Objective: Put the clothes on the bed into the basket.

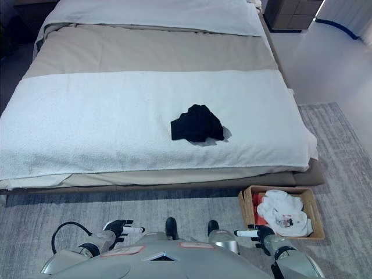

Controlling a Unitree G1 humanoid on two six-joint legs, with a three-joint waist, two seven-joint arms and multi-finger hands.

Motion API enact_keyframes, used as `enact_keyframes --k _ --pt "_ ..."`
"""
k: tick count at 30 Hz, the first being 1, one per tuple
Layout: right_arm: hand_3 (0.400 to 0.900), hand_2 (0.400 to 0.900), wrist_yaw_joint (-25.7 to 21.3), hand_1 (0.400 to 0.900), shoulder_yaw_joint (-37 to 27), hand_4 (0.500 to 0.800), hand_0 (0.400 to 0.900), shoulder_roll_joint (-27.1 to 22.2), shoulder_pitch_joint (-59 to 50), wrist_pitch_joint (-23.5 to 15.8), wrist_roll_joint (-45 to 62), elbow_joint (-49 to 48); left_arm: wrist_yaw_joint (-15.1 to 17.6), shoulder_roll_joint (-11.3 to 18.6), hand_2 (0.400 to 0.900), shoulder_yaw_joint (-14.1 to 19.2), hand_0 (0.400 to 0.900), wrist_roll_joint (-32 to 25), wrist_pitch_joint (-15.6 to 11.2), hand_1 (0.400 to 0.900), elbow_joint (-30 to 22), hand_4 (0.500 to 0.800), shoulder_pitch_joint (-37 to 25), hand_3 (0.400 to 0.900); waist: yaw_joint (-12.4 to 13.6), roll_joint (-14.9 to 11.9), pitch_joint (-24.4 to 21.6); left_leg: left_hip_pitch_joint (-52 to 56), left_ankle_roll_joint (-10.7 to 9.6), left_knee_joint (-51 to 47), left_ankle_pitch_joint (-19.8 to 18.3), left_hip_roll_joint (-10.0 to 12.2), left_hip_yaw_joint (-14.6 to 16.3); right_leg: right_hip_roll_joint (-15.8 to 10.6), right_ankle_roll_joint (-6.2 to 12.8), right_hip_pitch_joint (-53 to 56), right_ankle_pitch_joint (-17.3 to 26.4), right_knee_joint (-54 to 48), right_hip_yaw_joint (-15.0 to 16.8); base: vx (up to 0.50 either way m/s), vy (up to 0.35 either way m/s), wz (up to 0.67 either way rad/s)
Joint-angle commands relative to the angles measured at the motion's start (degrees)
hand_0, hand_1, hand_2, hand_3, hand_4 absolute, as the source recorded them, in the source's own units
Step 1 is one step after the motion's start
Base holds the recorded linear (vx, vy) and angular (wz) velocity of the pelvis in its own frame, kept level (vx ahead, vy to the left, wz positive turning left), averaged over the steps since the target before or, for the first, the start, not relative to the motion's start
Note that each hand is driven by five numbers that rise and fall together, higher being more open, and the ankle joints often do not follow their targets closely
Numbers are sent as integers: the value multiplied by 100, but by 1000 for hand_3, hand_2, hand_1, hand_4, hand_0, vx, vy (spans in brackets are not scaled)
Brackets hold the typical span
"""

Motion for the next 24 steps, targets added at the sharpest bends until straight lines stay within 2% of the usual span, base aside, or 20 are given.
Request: enact_keyframes --k 1,24 --pt "900 900 -21 900 136 800 900 -179 -172 15 -57 261 12 114 900 69 900 81 -10 900 308 800 -300 900 59 41 171 400 -367 36 -621 310 360 -116 228 68 -343 21 -283 0 0 0" --pt "900 900 -24 900 155 800 900 -165 -163 6 -35 240 26 116 900 69 900 76 -5 900 293 800 -299 900 40 53 175 421 -370 36 -629 326 379 -113 225 82 -351 21 -282 0 0 0"
